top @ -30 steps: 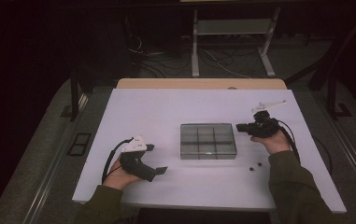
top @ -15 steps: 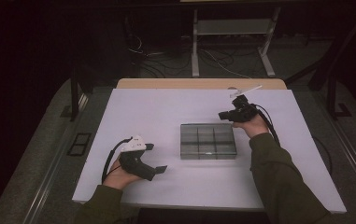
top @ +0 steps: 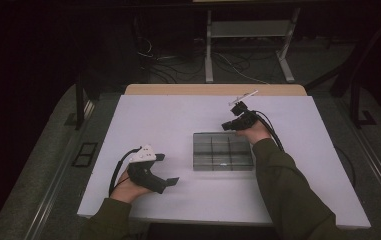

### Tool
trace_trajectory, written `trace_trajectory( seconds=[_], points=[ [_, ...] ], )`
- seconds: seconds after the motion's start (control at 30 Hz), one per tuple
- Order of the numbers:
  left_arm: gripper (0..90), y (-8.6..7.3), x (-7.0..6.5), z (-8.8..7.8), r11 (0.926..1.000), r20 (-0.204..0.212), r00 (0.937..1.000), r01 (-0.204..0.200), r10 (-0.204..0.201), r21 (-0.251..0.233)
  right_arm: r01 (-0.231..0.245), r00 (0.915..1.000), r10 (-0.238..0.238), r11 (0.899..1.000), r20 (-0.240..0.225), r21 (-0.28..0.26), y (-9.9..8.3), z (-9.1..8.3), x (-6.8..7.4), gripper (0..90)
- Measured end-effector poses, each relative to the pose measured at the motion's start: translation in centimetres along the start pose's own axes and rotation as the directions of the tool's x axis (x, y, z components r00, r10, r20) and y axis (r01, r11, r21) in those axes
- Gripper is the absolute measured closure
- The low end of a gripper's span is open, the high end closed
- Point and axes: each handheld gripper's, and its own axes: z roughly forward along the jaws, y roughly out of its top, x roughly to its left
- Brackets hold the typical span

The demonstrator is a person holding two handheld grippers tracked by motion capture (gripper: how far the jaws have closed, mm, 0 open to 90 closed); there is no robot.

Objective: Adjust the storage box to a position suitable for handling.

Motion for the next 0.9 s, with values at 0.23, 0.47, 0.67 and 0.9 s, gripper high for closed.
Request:
trace_trajectory(
  seconds=[0.23,0.47,0.67,0.9],
  points=[
    [0.0,0.0,0.0,0.0,1.0000,-0.001,1.0000,-0.002,0.002,0.001,0.017,0.9998,-0.017,1.000,0.003,0.012,0.0,0.3,0.4,89.1],
    [0.0,0.0,0.0,-0.1,1.0000,0.000,1.0000,-0.003,0.003,-0.001,0.014,0.9998,-0.015,1.000,0.013,0.015,0.0,0.4,0.5,89.2],
    [0.0,0.0,0.0,0.0,1.0000,0.002,1.0000,-0.001,0.001,0.003,0.047,0.9988,-0.047,0.998,0.015,0.030,0.0,0.3,1.3,89.2],
    [0.0,-0.1,0.0,0.0,1.0000,0.002,1.0000,0.000,0.000,0.004,0.067,0.9976,-0.067,0.997,0.017,0.035,-0.4,0.1,2.1,89.2]
  ],
)
